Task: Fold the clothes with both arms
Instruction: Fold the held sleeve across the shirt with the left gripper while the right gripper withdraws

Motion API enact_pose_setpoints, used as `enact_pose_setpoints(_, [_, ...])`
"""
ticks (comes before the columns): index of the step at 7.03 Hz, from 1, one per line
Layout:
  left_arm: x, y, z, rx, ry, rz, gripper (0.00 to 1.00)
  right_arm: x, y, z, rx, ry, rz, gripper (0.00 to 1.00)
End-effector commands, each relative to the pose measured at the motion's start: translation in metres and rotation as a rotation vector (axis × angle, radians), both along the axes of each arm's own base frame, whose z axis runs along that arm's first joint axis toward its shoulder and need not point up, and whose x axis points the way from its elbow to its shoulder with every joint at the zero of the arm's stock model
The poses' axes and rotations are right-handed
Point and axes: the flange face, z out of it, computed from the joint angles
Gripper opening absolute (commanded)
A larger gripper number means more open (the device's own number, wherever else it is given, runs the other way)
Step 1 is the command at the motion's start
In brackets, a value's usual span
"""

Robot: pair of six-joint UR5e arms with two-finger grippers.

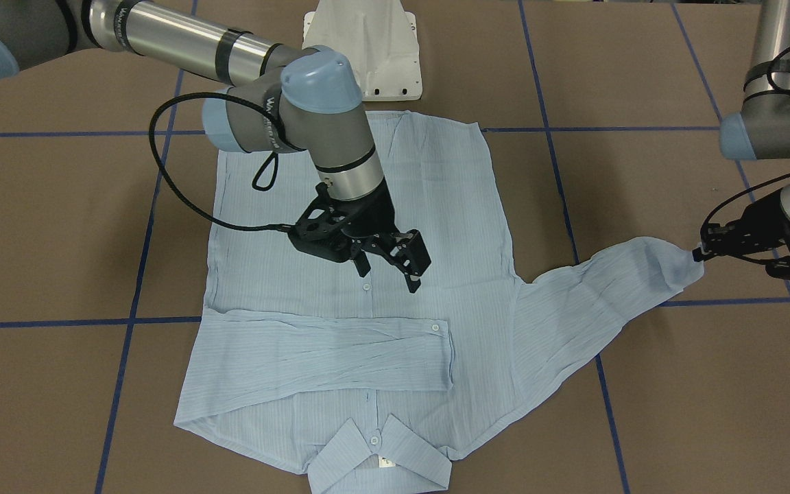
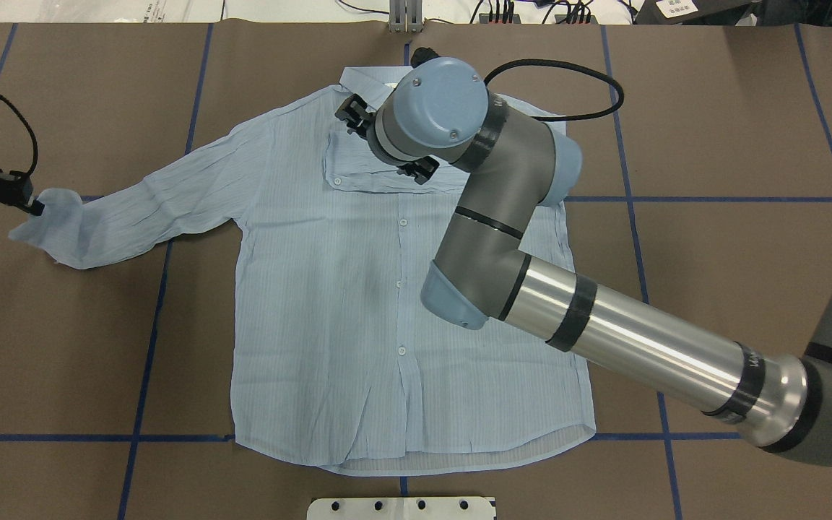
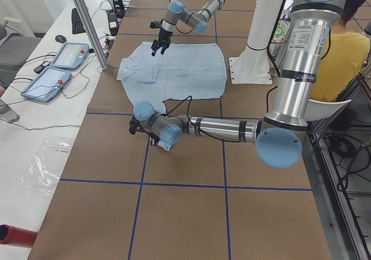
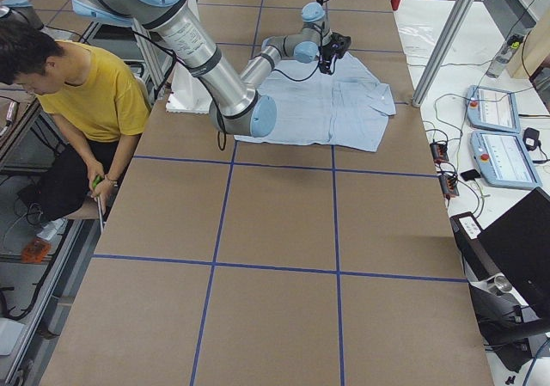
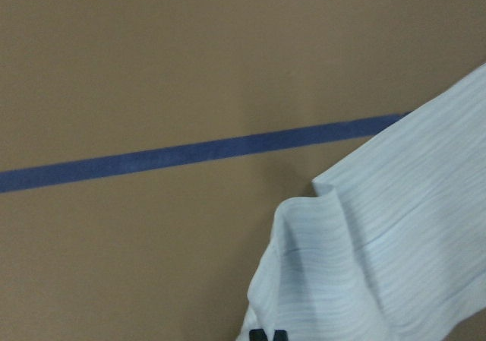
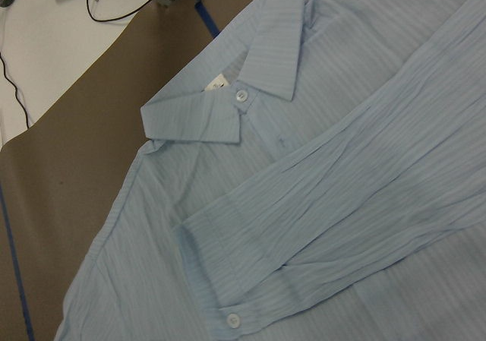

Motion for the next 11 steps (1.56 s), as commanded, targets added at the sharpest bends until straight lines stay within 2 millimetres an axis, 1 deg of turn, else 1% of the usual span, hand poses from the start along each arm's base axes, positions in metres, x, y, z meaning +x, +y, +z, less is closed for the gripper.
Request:
enact_pose_setpoints(1, [0.058,-0.032,-0.122,-0.092,0.095,-0.09,0.0,0.117,0.008,0.095,0.089,0.068,-0.116,1.0])
enact_pose_setpoints(2, [0.12,-0.024,-0.196,-0.16,0.15,-0.085,0.0,0.152,0.012,0.138,0.09,0.106,-0.151,1.0])
enact_pose_setpoints(3, [0.187,-0.003,-0.261,-0.254,0.188,-0.077,0.0,0.168,0.022,0.163,0.07,0.122,-0.15,1.0])
enact_pose_setpoints(4, [0.234,0.015,-0.319,-0.281,0.223,-0.121,0.0,0.183,0.039,0.185,0.056,0.137,-0.149,1.0])
enact_pose_setpoints(5, [0.265,0.031,-0.36,-0.282,0.291,-0.155,0.0,0.208,0.063,0.199,0.05,0.14,-0.147,1.0])
enact_pose_setpoints(6, [0.307,0.036,-0.393,-0.295,0.334,-0.213,0.0,0.247,0.104,0.222,0.033,0.156,-0.151,1.0])
enact_pose_setpoints(7, [0.338,0.028,-0.427,-0.289,0.35,-0.245,0.0,0.267,0.125,0.23,0.037,0.154,-0.152,1.0])
enact_pose_setpoints(8, [0.348,0.019,-0.438,-0.276,0.359,-0.261,0.0,0.273,0.132,0.24,0.047,0.144,-0.155,1.0])
enact_pose_setpoints(9, [0.348,0.012,-0.435,-0.245,0.384,-0.3,0.0,0.272,0.133,0.249,0.046,0.145,-0.157,1.0])
enact_pose_setpoints(10, [0.352,0.001,-0.433,-0.222,0.388,-0.357,0.0,0.27,0.131,0.252,0.044,0.148,-0.159,1.0])
enact_pose_setpoints(11, [0.356,-0.001,-0.431,-0.226,0.381,-0.36,0.0,0.267,0.129,0.252,0.044,0.148,-0.161,1.0])
